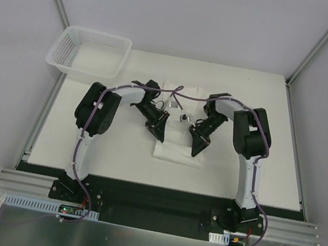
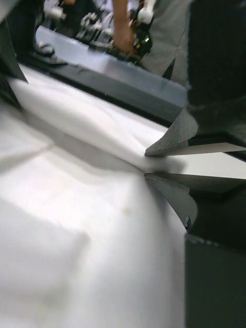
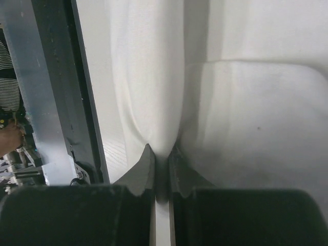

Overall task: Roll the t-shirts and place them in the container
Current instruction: Roll the T-shirt to the center of the board.

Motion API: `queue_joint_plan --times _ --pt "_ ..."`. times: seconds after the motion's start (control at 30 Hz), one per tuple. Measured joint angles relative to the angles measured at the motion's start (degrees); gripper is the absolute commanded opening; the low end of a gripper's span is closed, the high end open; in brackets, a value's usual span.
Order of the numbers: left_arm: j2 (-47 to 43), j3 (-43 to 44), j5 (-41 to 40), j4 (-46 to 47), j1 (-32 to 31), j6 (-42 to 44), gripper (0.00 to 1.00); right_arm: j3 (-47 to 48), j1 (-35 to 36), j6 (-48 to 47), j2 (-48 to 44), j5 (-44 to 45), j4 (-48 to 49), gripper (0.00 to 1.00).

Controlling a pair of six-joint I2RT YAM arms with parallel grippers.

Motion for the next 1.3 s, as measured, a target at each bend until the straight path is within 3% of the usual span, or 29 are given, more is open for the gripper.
queue_joint_plan --times 0.07,0.27,0.4,0.43,0.57,0.73,0.83,1.0,1.3 --pt "-2.1 -1.2 -3.7 0.4 1.6 0.1 0.29 2.4 -0.1 0.5 2.0 0.6 -2.1 0.01" --pt "-14.2 -8.6 -15.5 2.9 6.9 -0.4 0.34 9.3 -0.2 3.4 8.0 1.5 -7.6 0.01" --pt "-21.0 -14.9 -19.6 5.0 6.9 0.0 0.42 12.7 -0.3 6.3 10.9 1.9 -10.1 0.01" --pt "-23.3 -17.0 -20.6 5.5 6.5 0.5 0.50 13.0 -0.3 6.9 11.3 1.9 -10.4 0.01" --pt "-35.5 -24.1 -26.0 7.0 1.7 6.0 0.59 15.2 -0.3 9.6 13.1 2.2 -11.6 0.01" --pt "-48.6 -29.7 -30.5 12.8 -11.8 16.5 0.67 15.8 -0.5 11.3 13.7 2.2 -12.2 0.01" --pt "-48.3 -30.0 -31.9 15.8 -17.9 21.5 0.67 15.8 -0.5 11.7 13.7 2.2 -12.1 0.01" --pt "-42.8 -31.1 -35.0 20.4 -22.3 27.4 0.65 15.9 -0.5 12.0 13.8 2.2 -12.2 0.01" --pt "-36.0 -31.6 -37.3 24.1 -24.0 34.2 0.61 15.9 -0.5 12.0 13.8 2.2 -12.2 0.01"
